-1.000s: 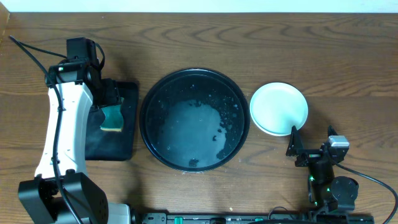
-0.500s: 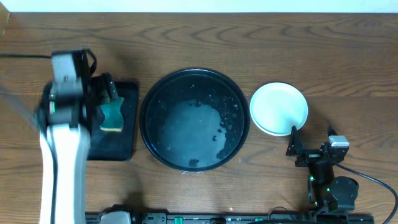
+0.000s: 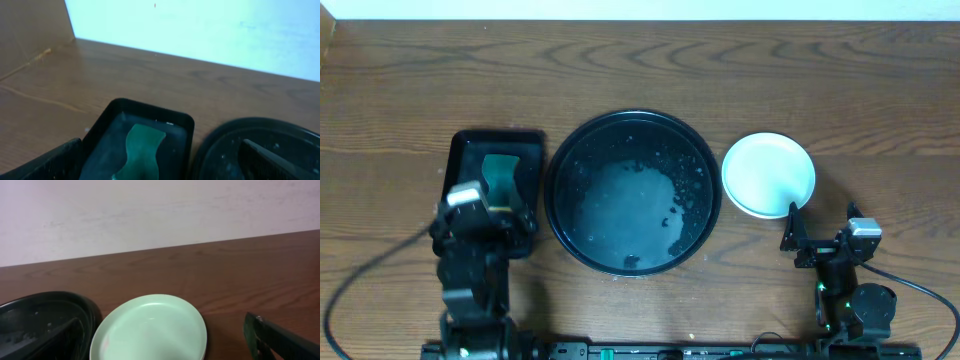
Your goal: Clean dirty plates on tray and stack at the side
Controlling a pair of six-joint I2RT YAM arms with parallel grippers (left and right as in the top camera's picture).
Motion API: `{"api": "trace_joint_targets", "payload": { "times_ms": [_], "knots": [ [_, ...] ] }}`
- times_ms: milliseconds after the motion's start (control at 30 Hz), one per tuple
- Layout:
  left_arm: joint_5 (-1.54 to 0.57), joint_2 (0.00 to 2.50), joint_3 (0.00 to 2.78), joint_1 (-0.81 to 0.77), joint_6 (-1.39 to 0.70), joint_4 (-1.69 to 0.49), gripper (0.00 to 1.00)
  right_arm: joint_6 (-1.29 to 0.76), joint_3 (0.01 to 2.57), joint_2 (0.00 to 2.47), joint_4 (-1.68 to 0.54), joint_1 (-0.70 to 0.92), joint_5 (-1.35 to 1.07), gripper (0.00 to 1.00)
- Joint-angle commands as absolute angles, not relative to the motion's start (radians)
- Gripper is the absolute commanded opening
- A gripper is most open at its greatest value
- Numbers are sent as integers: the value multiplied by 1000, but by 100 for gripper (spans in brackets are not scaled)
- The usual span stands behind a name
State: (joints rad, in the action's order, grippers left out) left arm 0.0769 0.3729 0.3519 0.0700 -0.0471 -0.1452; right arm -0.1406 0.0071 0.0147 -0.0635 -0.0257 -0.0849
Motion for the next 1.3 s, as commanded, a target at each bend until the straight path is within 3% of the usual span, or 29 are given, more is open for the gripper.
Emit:
{"api": "trace_joint_targets", "payload": {
  "times_ms": [0,167,500,1267],
  "knots": [
    [59,229,223,68,-30,-72,98,-133,6,10,-68,-12,-80,99],
    [59,123,91,56,28,-5,98,-133,6,10,-68,-12,-79,99],
    [55,1,4,39,97,-68,98,-133,6,10,-68,-12,-79,99],
    [55,5,4,27,97,-68,98,-133,6,10,-68,-12,-79,99]
  ]
}}
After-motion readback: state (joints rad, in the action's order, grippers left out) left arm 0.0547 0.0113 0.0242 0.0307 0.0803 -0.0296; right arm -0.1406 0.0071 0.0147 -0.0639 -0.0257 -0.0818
